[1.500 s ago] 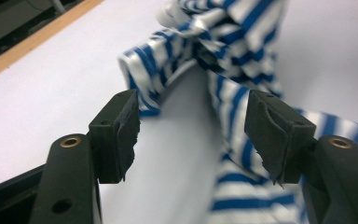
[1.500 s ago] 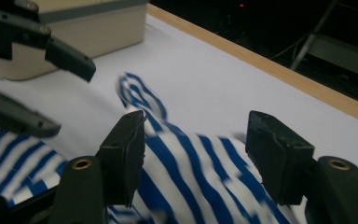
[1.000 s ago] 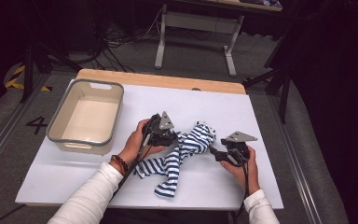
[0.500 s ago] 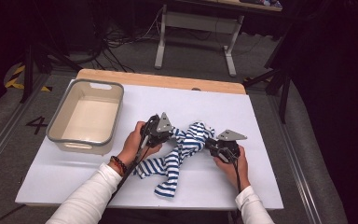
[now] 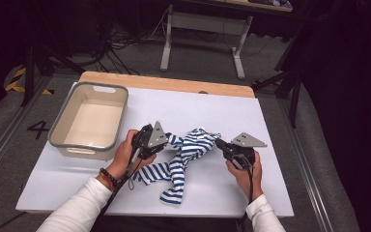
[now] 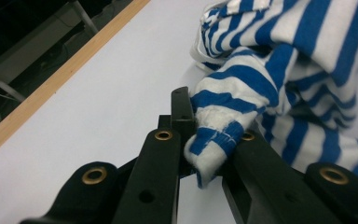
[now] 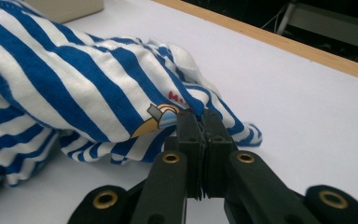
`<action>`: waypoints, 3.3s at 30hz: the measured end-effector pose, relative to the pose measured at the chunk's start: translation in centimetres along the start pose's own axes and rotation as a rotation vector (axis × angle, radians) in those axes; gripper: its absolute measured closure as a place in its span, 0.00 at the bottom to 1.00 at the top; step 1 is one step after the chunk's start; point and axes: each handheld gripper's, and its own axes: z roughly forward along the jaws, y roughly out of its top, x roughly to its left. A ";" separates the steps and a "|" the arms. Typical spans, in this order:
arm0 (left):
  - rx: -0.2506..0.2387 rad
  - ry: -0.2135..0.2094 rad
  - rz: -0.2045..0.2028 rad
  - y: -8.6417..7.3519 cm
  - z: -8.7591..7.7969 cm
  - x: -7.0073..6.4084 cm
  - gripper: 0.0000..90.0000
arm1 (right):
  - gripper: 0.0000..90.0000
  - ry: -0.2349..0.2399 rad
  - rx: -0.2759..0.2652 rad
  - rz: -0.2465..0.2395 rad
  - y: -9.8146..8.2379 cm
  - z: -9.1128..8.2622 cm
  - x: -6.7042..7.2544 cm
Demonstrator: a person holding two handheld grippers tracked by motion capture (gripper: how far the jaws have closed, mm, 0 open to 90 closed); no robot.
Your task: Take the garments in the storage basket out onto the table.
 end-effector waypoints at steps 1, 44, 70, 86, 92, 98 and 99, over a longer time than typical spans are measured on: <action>-0.003 -0.006 -0.005 -0.4 -0.3 -0.2 0.96 | 0.97 0.010 -0.003 -0.002 0.1 -0.1 0.2; 0.074 -0.044 -0.057 -5.9 -1.7 -1.0 0.96 | 0.98 0.116 0.265 -0.088 1.8 12.0 -0.4; 0.136 -0.056 -0.046 -7.2 -1.5 -1.1 0.95 | 0.55 0.093 0.242 0.023 3.0 14.0 -1.8; 0.138 -0.040 -0.033 -7.4 -1.7 -1.3 0.95 | 0.96 0.123 0.293 0.024 3.6 14.3 -0.3; 0.116 0.002 -0.032 -7.1 -2.4 -1.1 0.94 | 0.96 0.045 0.245 0.058 3.6 11.7 -1.3; 0.083 0.063 -0.025 -6.3 -3.1 -1.1 0.95 | 0.96 -0.049 0.164 0.086 3.3 6.0 -3.2; 0.075 0.070 -0.023 -6.2 -3.1 -1.1 0.95 | 0.96 -0.049 0.164 0.086 3.3 6.0 -3.2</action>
